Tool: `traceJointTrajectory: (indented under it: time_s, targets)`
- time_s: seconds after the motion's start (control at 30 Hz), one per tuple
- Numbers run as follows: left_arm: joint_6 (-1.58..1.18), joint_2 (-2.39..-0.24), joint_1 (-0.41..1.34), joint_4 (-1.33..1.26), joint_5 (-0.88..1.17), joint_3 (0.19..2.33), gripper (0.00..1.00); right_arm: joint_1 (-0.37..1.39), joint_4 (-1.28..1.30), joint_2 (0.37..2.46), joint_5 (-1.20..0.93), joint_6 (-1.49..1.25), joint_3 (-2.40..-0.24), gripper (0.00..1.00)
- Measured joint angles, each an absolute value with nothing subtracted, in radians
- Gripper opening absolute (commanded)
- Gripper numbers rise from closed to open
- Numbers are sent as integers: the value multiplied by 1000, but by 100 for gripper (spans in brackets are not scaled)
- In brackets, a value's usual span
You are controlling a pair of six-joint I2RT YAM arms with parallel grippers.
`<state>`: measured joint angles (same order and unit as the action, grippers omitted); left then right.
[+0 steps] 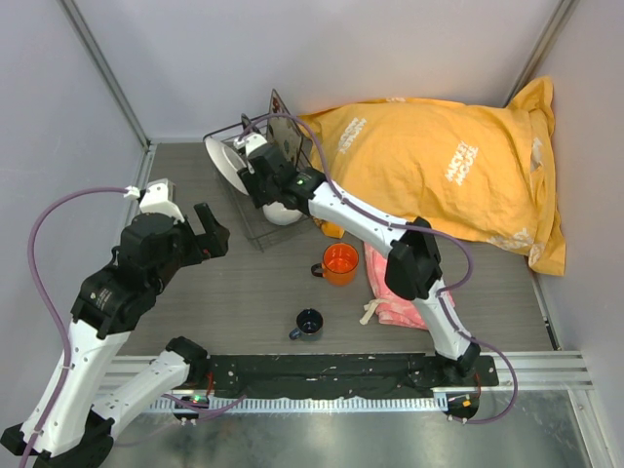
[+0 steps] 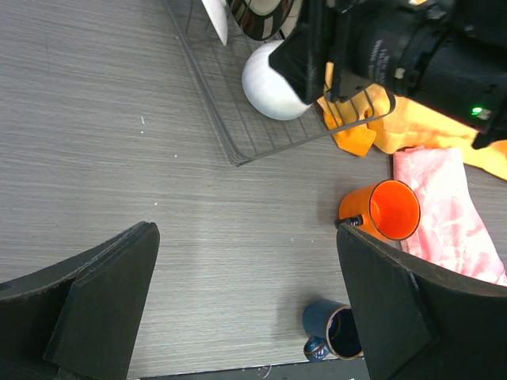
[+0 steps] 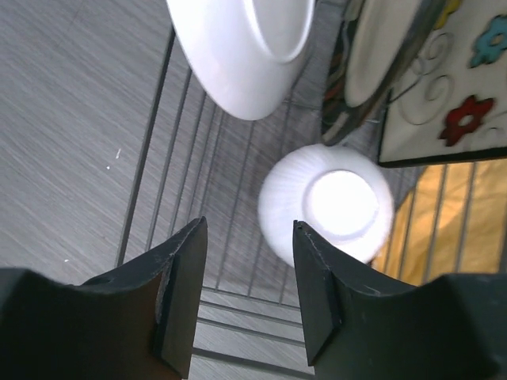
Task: Load the mixed dishes into the dish rack
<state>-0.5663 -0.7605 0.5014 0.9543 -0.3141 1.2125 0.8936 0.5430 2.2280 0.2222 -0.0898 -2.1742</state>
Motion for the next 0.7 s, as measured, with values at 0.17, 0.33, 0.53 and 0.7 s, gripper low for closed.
traceJointTrajectory:
  time_s: [0.17, 0.33, 0.53, 0.7]
  targets:
    - [-567, -756, 501, 955, -315, 1209, 100, 894, 543, 2284, 178, -112, -2191, 53]
    - [-567, -747, 501, 955, -315, 1203, 100, 893, 543, 2341, 169, -124, -2207, 53]
    - [-567, -746, 501, 956, -314, 1192, 100, 881, 531, 2393, 173, -136, -2222, 53]
    - [-566, -746, 501, 955, -315, 1190, 100, 868, 531, 2407, 191, -138, -2222, 53]
